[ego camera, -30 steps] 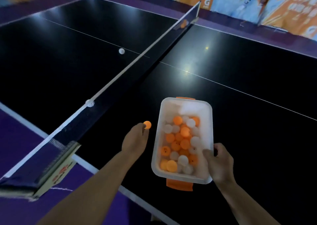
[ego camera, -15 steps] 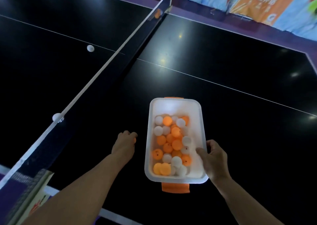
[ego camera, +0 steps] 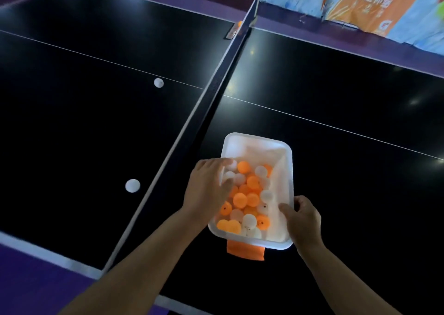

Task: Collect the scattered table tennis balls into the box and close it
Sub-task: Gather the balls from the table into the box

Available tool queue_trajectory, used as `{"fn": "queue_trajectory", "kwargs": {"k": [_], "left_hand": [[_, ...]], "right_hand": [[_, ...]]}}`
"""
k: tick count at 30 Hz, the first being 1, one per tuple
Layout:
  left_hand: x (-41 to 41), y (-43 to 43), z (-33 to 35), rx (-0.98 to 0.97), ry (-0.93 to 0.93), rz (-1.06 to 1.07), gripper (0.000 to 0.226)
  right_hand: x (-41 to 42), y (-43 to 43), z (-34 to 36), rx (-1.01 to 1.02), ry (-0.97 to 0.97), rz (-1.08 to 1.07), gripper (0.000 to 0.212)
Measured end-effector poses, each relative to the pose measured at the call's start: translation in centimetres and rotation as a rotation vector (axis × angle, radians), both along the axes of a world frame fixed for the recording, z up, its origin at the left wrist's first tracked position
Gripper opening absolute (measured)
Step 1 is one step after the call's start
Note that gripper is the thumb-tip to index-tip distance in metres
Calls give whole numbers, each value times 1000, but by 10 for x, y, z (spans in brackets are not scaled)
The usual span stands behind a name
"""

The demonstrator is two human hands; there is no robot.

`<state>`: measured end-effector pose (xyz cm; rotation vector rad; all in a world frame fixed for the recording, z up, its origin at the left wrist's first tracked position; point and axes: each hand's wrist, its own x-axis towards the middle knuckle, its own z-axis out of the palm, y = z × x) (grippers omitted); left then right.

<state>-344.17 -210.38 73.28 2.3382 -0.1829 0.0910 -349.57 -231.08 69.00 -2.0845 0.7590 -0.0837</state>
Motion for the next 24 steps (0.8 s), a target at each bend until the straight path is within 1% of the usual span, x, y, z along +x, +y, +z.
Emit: {"fn": "queue_trajectory", "kwargs": {"k": [4, 6, 9, 11, 12, 13, 16, 20, 22, 24], "left_hand": [[21, 64, 4, -59, -5, 149, 31], [26, 95, 0, -131, 19, 226, 26], [28, 139, -23, -274, 112, 447, 29], [30, 165, -46, -231, 197, 557, 34], [31, 175, -59, -176, 245, 548, 37], [34, 182, -69, -112, 285, 494, 40], [42, 192, -92, 83, 350, 269, 43], [48, 200, -112, 345, 423, 143, 40], [53, 204, -114, 335, 445, 154, 37], [63, 202, -99, 167, 407, 264, 35]], "right_hand": [[11, 32, 0, 1, -3, -25, 9], [14, 44, -1, 10, 2, -51, 9], [18, 60, -2, 19, 14, -94, 10], [21, 68, -1, 14, 13, -112, 11], [23, 71, -1, 3, 13, -113, 11], [25, 74, 0, -8, 15, -113, 11], [31, 82, -1, -27, 30, -120, 11], [39, 91, -4, -54, 49, -130, 12], [43, 95, -3, -56, 50, -133, 12], [45, 98, -3, -61, 49, -132, 12]]}}
